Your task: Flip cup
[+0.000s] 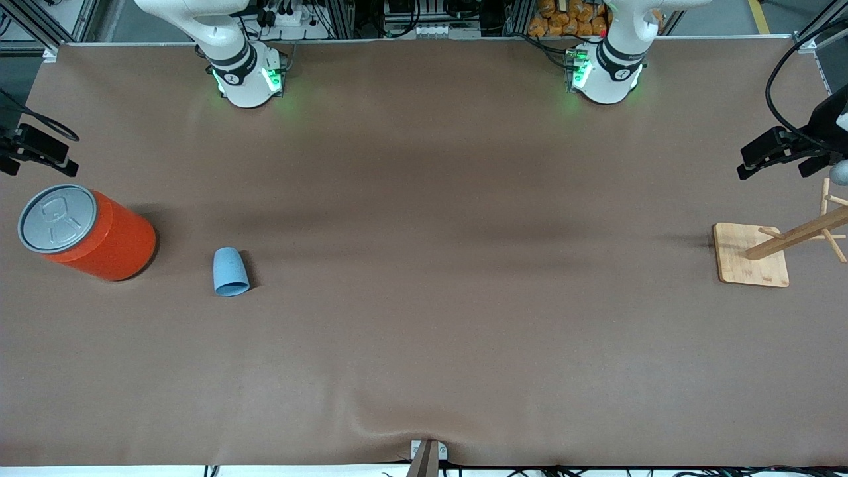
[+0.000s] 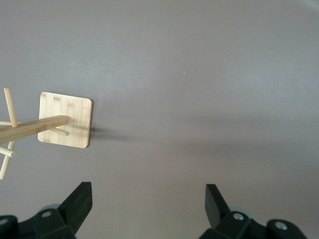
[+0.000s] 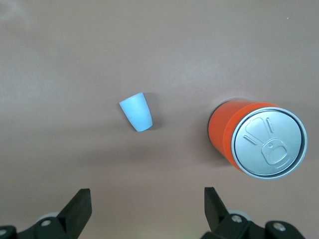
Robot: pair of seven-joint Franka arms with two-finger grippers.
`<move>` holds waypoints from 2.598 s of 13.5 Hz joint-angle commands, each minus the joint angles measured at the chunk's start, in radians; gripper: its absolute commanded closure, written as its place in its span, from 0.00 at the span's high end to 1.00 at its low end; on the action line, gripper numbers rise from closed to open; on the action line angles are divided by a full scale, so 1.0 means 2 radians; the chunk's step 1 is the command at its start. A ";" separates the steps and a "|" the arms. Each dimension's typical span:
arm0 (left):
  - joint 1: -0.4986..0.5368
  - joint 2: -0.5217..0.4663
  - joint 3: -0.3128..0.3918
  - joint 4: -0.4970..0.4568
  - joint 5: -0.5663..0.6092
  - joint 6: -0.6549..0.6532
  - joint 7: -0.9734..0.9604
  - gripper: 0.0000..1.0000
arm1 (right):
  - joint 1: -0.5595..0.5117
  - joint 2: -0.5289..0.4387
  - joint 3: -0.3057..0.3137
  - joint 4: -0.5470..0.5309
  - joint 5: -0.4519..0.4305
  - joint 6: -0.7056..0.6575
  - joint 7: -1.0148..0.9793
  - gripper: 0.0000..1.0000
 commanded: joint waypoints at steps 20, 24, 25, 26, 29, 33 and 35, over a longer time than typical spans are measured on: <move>-0.001 0.000 -0.005 0.007 0.002 -0.008 -0.005 1.00 | 0.014 0.028 0.005 -0.032 -0.003 0.013 0.003 1.00; -0.002 0.000 -0.005 0.007 0.002 -0.008 -0.005 1.00 | 0.032 0.036 0.005 -0.086 -0.003 0.051 0.002 1.00; -0.002 0.001 -0.005 0.007 0.002 -0.008 -0.005 1.00 | 0.035 0.047 0.005 -0.092 -0.003 0.059 0.001 1.00; -0.002 0.001 -0.007 0.007 0.002 -0.008 -0.005 1.00 | 0.037 0.060 0.005 -0.093 -0.003 0.068 0.000 1.00; -0.002 0.001 -0.009 0.007 0.002 -0.008 -0.005 1.00 | 0.038 0.098 0.005 -0.093 -0.003 0.094 -0.020 1.00; -0.002 0.001 -0.009 0.007 0.001 -0.008 -0.006 1.00 | 0.040 0.138 0.005 -0.100 -0.002 0.136 -0.043 1.00; -0.002 0.001 -0.009 0.007 0.001 -0.008 -0.005 1.00 | 0.042 0.147 0.005 -0.116 -0.002 0.169 -0.046 1.00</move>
